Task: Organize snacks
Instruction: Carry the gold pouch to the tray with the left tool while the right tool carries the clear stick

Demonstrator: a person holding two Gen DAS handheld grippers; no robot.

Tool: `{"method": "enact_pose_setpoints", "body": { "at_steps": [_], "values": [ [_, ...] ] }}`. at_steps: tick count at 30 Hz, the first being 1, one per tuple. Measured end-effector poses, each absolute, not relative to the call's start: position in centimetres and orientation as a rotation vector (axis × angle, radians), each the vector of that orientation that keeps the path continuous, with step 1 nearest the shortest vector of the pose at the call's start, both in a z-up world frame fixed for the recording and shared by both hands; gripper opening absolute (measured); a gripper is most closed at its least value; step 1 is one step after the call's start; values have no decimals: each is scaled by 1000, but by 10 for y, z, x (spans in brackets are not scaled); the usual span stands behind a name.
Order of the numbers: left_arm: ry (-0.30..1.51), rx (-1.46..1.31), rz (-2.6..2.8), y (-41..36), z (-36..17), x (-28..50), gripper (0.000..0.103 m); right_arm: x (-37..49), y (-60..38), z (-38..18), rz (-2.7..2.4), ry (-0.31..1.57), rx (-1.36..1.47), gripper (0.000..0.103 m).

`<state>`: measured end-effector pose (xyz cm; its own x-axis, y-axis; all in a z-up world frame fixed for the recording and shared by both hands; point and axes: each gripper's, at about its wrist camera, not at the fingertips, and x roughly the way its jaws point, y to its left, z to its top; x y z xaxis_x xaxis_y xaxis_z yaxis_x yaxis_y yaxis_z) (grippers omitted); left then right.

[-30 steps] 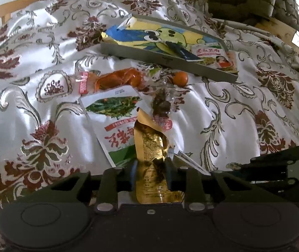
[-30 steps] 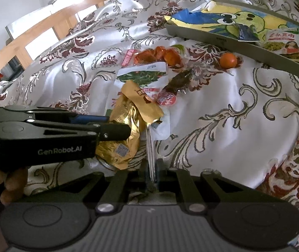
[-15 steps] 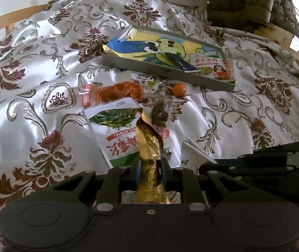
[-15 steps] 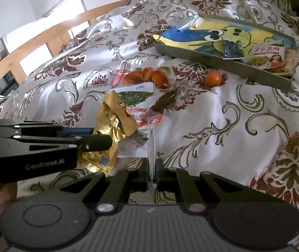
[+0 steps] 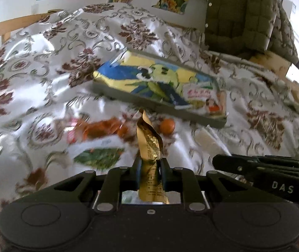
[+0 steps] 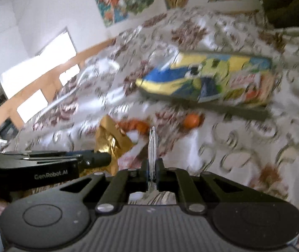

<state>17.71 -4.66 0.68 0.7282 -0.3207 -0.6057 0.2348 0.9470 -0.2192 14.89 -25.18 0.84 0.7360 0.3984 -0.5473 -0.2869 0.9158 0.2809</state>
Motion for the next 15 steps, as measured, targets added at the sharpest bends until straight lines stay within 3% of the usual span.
{"method": "enact_pose_setpoints", "body": {
  "at_steps": [15],
  "values": [
    [619,-195,-338,-109,25,299,19,270,-317,17,185,437,311,7]
  ]
}}
